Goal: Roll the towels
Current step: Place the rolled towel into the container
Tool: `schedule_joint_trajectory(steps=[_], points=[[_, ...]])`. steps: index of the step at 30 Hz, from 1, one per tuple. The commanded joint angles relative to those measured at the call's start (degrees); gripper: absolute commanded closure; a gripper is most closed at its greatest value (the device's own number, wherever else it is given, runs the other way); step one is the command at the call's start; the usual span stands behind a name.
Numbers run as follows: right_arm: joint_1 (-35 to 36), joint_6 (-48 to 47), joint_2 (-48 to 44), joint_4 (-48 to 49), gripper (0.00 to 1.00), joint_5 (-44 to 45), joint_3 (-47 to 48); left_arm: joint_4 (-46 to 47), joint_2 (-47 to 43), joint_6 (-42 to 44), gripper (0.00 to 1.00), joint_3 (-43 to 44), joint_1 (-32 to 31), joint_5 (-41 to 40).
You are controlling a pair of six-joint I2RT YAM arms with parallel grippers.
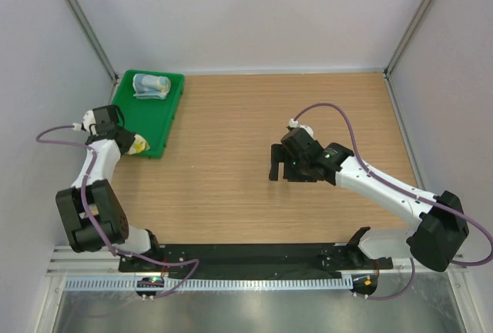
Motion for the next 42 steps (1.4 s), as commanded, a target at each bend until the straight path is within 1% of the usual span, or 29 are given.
schedule_joint_trajectory(steps=[1, 7, 15, 21, 24, 27, 30, 34, 35, 38, 39, 41, 42], points=[[-0.2, -1.6, -0.3, -1.5, 0.08, 0.4, 2.6, 5.4, 5.7, -2.3, 1.0, 3.9, -0.2, 4.5], [-0.2, -1.6, 0.2, -1.5, 0.08, 1.6, 2.0, 6.8, 17.3, -3.8, 1.0, 11.8, -1.6, 5.7], [-0.2, -2.3, 2.4, -0.6, 0.08, 1.8, 1.8, 6.3, 27.7, -3.7, 1.0, 25.4, -5.5, 2.8], [-0.3, -3.3, 4.9, -0.4, 0.08, 2.3, 2.6, 5.9, 36.1, -5.2, 1.0, 35.1, -6.5, 1.9], [-0.4, -3.7, 5.6, 0.0, 0.07, 2.2, 2.9, 6.1, 38.8, -6.0, 1.0, 38.9, -7.0, 1.5], [-0.4, -3.9, 6.1, -0.1, 0.07, 2.6, 2.9, 6.5, 43.8, -6.8, 1.0, 43.4, -7.2, 2.7], [-0.4, -3.8, 6.4, 0.1, 0.07, 2.7, 2.8, 6.7, 46.6, -7.5, 1.0, 48.2, -7.4, 3.8], [-0.4, -3.4, 6.6, 0.4, 0.08, 2.3, 2.6, 7.0, 49.2, -8.7, 0.99, 50.0, -7.9, 3.6], [-0.4, -3.4, 6.6, 0.5, 0.08, 2.2, 2.7, 7.2, 49.3, -8.9, 0.98, 49.9, -8.0, 3.7], [-0.5, -3.3, 6.7, 0.6, 0.08, 2.1, 2.8, 7.8, 49.8, -9.8, 0.87, 49.0, -8.1, 4.1], [-0.4, -3.3, 6.7, 0.7, 0.08, 2.1, 2.9, 8.0, 49.8, -10.0, 0.78, 48.5, -8.1, 4.1], [-0.4, -3.2, 6.7, 0.6, 0.08, 2.0, 3.0, 9.3, 49.8, -10.3, 0.68, 47.0, -8.1, 4.2], [-0.4, -3.2, 6.7, 0.5, 0.08, 1.9, 2.8, 9.5, 49.6, -10.2, 0.61, 46.5, -8.1, 4.6]])
